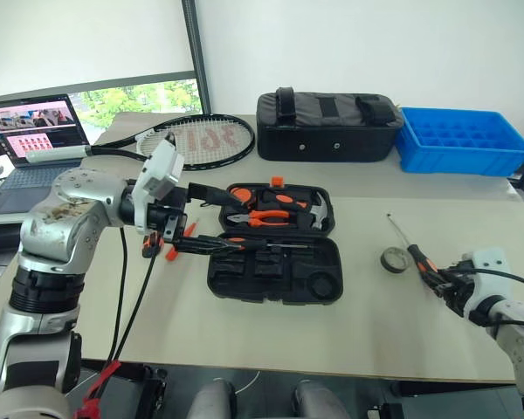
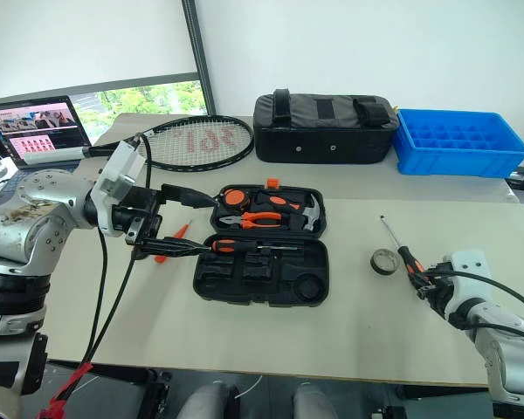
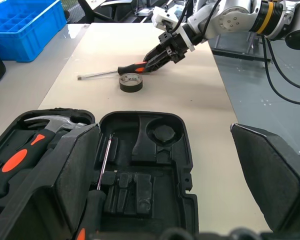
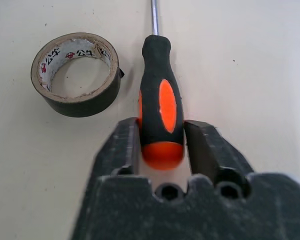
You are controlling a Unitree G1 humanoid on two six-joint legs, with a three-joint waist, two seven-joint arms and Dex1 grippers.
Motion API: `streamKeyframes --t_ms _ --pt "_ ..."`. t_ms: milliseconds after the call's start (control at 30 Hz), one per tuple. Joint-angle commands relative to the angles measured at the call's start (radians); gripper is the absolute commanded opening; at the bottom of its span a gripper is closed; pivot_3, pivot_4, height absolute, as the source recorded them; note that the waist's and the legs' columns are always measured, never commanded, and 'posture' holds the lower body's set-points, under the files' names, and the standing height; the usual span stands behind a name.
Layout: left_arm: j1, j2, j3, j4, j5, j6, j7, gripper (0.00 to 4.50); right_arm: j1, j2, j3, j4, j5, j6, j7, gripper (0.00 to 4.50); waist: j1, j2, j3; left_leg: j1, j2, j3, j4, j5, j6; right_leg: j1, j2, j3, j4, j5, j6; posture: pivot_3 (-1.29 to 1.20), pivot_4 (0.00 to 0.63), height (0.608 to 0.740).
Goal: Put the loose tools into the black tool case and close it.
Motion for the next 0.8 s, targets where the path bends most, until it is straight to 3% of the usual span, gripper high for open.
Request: streamKeyframes --t_ms 33,133,300,533,800 --pt "0.0 0.016 0.025 0.007 -0.012 -0.029 0.002 4.5 -0.025 -0.01 -0.044 -0.009 -0.016 -0.038 -0.019 0.92 0.0 0.0 0.0 0.0 0.0 0.0 0.0 0.0 0.0 0.0 0.0 0.0 0.0 0.0 0.0 0.0 0.15 0.708" --pt "0.009 0.023 0.039 0.011 -0.016 -0.032 0.012 4.5 -0.045 -0.017 -0.062 -0.002 -0.022 -0.073 -0.016 0.92 -0.002 0.001 0.001 0.0 0.0 0.0 0.0 0.0 0.0 0.0 0.0 0.0 0.0 0.0 0.0 0.0 0.15 0.708" --pt "0.073 0.074 0.101 -0.003 -0.031 -0.015 0.039 4.5 -0.105 -0.053 -0.02 -0.023 0.011 -0.231 0.156 0.92 -0.015 0.002 0.003 0.0 0.0 0.0 0.0 0.0 0.0 0.0 0.0 0.0 0.0 0.0 0.0 0.0 0.15 0.708" --pt "0.275 0.158 0.253 -0.14 -0.091 0.051 0.116 4.5 -0.358 -0.122 0.286 0.057 -0.032 -0.394 0.536 0.92 -0.046 0.002 0.009 0.003 0.001 0.0 -0.001 0.0 0.0 0.0 0.0 0.001 0.001 0.0 0.0 0.0 0.15 0.708" --pt "0.452 0.202 0.368 -0.29 -0.155 0.094 0.191 4.5 -0.617 -0.08 0.533 0.398 -0.161 -0.653 0.829 0.92 -0.017 0.001 0.011 0.002 0.001 0.0 -0.001 0.0 0.0 0.001 -0.003 -0.002 -0.001 0.003 -0.006 0.0 0.15 0.708"
